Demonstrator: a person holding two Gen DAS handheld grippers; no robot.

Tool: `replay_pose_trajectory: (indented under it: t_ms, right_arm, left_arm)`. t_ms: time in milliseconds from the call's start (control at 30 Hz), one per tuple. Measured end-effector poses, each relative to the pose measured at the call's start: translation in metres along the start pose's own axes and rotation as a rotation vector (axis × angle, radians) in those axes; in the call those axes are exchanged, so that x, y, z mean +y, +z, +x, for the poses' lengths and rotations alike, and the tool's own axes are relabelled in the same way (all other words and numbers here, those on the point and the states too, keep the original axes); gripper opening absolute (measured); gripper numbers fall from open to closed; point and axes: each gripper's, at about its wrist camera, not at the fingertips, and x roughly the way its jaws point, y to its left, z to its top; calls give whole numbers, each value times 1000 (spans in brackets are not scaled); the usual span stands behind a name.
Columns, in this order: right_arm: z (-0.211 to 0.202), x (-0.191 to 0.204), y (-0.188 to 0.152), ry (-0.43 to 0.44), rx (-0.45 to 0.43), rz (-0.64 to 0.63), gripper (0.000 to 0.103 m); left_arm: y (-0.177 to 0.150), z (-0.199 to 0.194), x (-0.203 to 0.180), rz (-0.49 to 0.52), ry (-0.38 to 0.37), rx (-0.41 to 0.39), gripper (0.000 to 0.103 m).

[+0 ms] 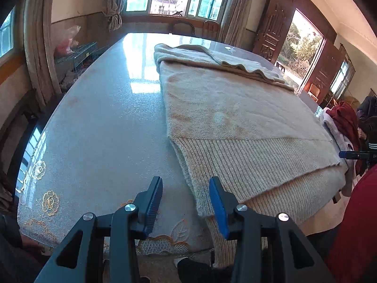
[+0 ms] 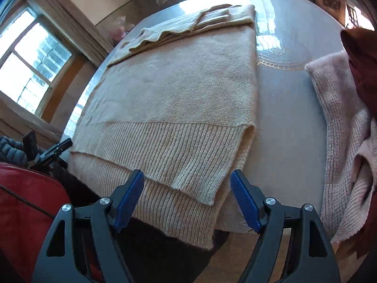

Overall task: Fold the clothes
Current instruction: 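Grasp the ribbed hem with both tools and lift it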

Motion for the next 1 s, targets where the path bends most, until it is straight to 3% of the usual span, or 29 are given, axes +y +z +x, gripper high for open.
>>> replay_pose_trajectory:
  t_ms: [133, 300, 333, 433, 667, 1000]
  right_arm:
    - [-7, -44, -4, 140, 2, 237, 77]
    - [0, -58, -16, 267, 19, 357, 42]
    - [1, -62, -18, 298, 29, 366, 40]
    - [12, -60, -24, 385, 52, 393, 38]
    - [30, -57, -22, 474, 73, 436, 38]
    - [36, -57, -22, 501, 76, 468, 36]
  left_arm:
    - [10, 2, 21, -95, -85, 28, 42]
    - [10, 7, 34, -218, -266, 85, 42]
    - [8, 7, 35, -234, -288, 91, 42]
    - [3, 7, 36, -277, -340, 110, 42]
    - [-3, 9, 45, -359, -413, 140, 42]
    - [-2, 17, 53, -457, -502, 191, 42]
